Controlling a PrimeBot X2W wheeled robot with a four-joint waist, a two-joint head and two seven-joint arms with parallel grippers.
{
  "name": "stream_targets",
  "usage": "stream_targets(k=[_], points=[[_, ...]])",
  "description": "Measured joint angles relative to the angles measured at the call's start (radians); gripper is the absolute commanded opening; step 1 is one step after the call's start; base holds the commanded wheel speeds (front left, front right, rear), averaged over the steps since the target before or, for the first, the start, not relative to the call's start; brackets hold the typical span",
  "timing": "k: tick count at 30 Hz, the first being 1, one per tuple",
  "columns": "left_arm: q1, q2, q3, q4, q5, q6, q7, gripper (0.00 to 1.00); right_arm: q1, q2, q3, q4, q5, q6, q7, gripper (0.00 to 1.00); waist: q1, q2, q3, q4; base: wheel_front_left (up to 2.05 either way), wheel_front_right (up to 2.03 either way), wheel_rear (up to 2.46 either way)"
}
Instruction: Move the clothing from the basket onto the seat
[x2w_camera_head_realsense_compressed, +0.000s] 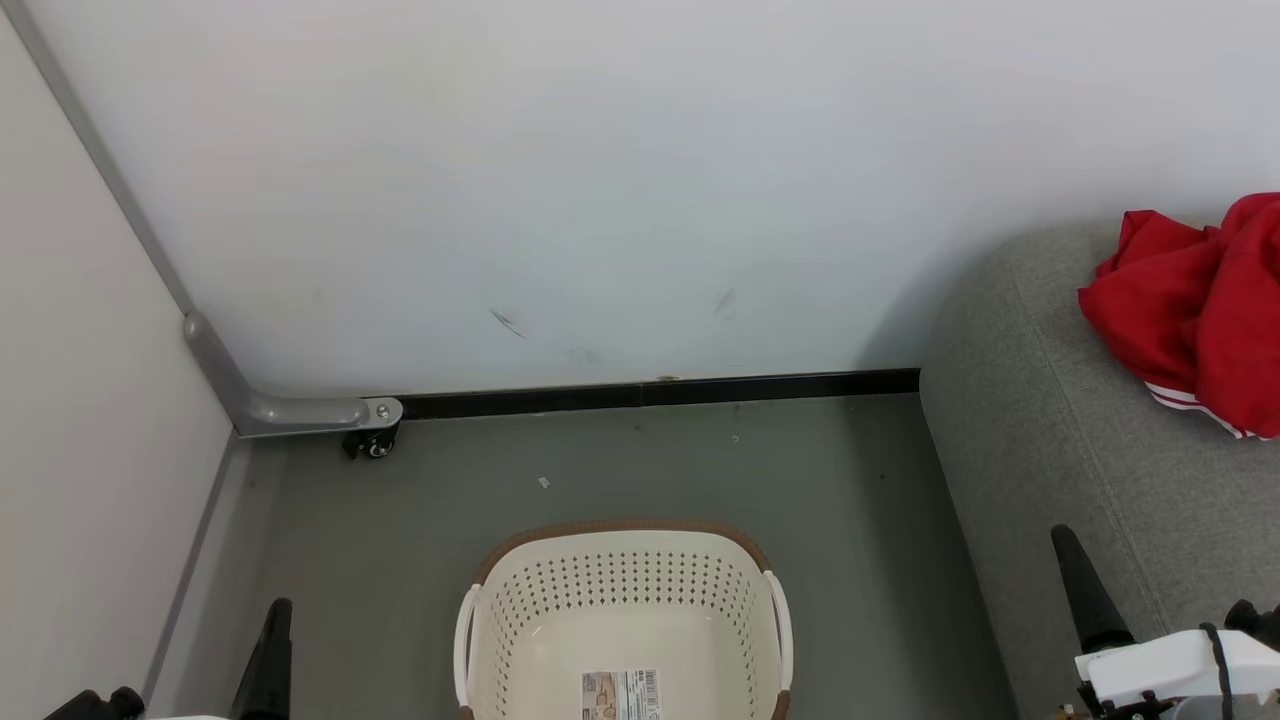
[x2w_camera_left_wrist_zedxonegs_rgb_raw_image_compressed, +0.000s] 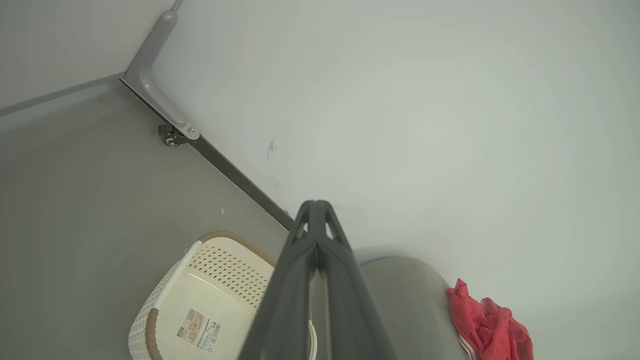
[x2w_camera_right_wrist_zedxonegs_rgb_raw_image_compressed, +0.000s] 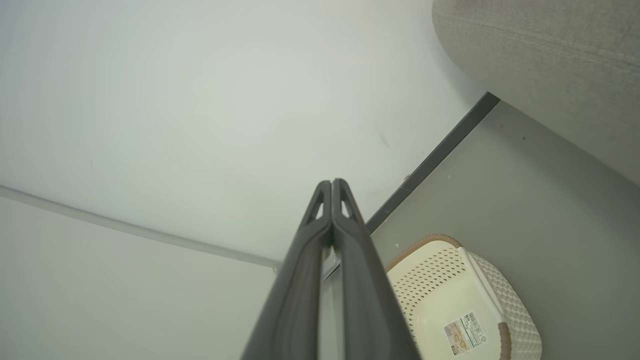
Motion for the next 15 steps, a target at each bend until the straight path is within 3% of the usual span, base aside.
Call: stream_targets(k=[7,15], points=[[-0.016,-0.006,0.007,0.016,-0.073,-0.009,0.017,0.00,-0.011,-0.002,-0.004,0.012,0.087,0.000,0.019,0.00,-0.0038,0.0000,0.006,-0.004,0.00,0.00,0.00],[-0.038,-0.013,0.016,0.033,-0.152,-0.018,0.041,0.00,-0.016,-0.003,-0.007,0.030,0.181,0.000,0.041,0.00,-0.0057,0.0000,0.012,-0.008,0.00,0.00,0.00]])
